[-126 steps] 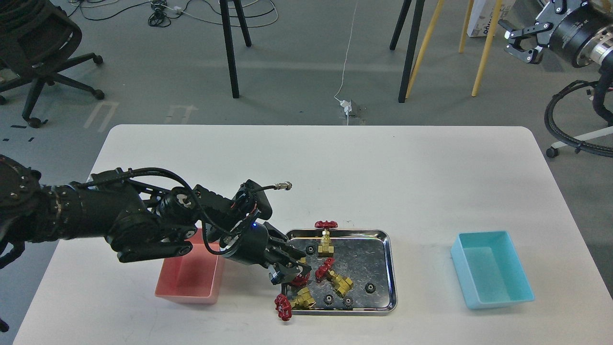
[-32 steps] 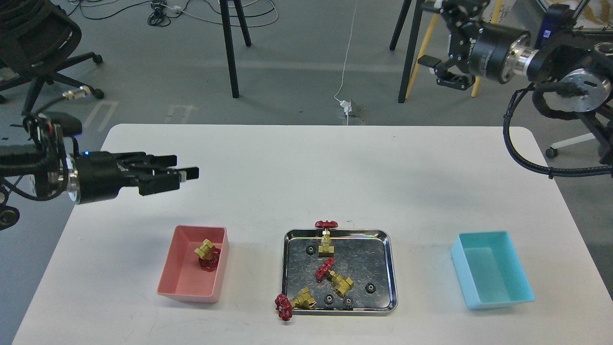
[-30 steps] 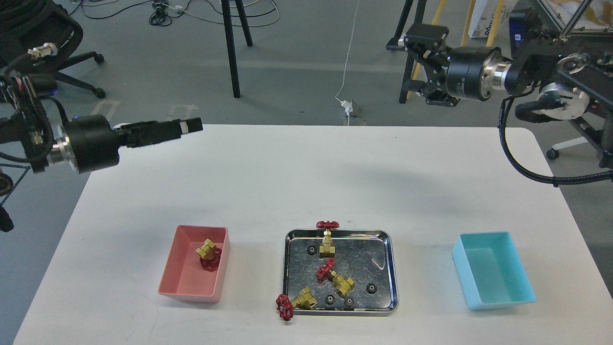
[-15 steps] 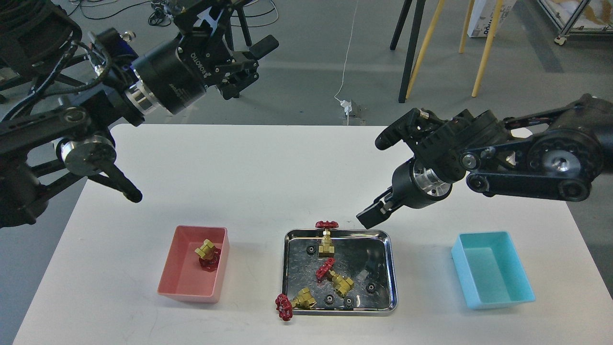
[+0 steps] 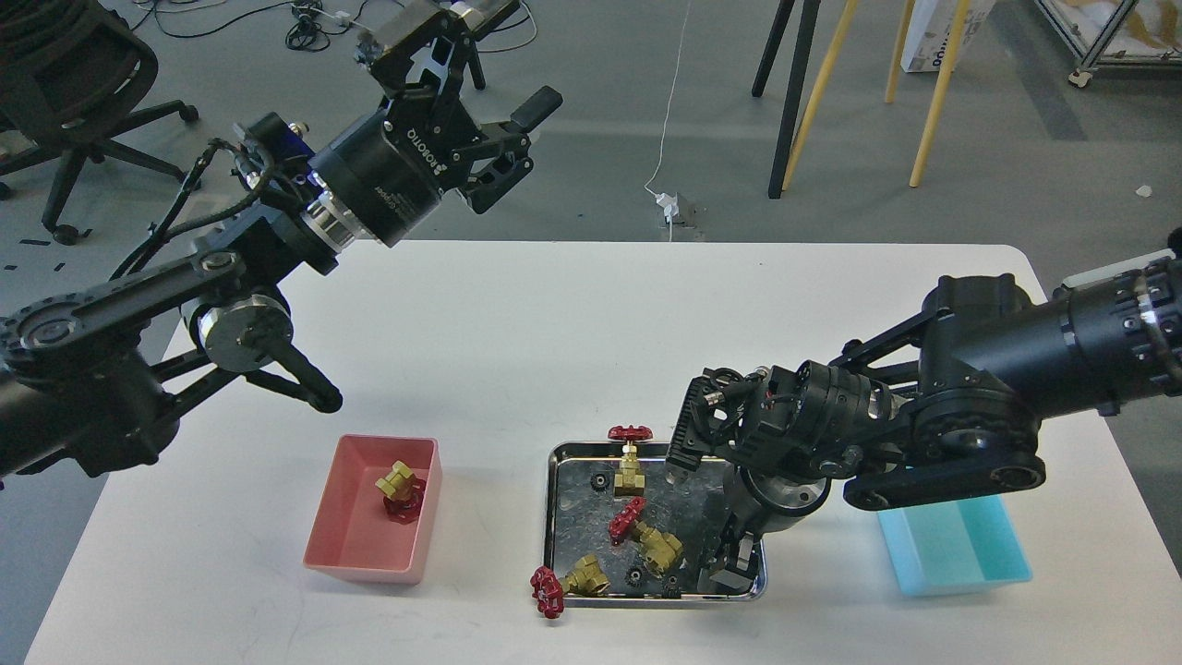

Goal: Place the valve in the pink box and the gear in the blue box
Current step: 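Reach the right gripper into the tray and grasp a brass gear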

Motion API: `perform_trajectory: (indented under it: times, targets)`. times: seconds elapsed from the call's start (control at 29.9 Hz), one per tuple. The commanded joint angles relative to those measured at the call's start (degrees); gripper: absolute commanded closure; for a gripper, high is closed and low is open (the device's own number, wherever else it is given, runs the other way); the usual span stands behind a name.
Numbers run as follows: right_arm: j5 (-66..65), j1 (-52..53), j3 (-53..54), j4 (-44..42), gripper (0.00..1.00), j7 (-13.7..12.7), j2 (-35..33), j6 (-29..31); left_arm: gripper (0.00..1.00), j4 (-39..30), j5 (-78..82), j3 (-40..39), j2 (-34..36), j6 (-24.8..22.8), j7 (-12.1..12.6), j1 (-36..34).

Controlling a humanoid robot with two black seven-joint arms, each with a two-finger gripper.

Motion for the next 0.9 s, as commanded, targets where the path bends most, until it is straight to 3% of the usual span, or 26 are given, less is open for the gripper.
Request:
perform_trajectory:
  times: [0.0,0.1,0.4,0.87]
  targets:
    - [-0.1,-0.6,-1.6,-0.3,0.37,-0.1,1.5,0.0,0.16,0.0,0.1,-0.1,-0.1,0.0,0.0,0.2]
    - [-0.1,-0.7,-2.6,-0.9,0.48,-0.2,2.5,0.0,0.16,0.2,0.0,-0.2,-1.0,0.0,0.0,0.2]
    - [-0.1,-4.8,-2.7,-5.6,0.56,-0.4,4.0,0.0,0.16,1.8,0.1,-0.1,-2.6,-0.1,0.0,0.4]
    - [0.3,-6.3,-2.6,-7.5,0.57,-0.4,5.4,0.0,0.16,2.9,0.1,-0.1,-2.7,-0.2,0.0,1.1]
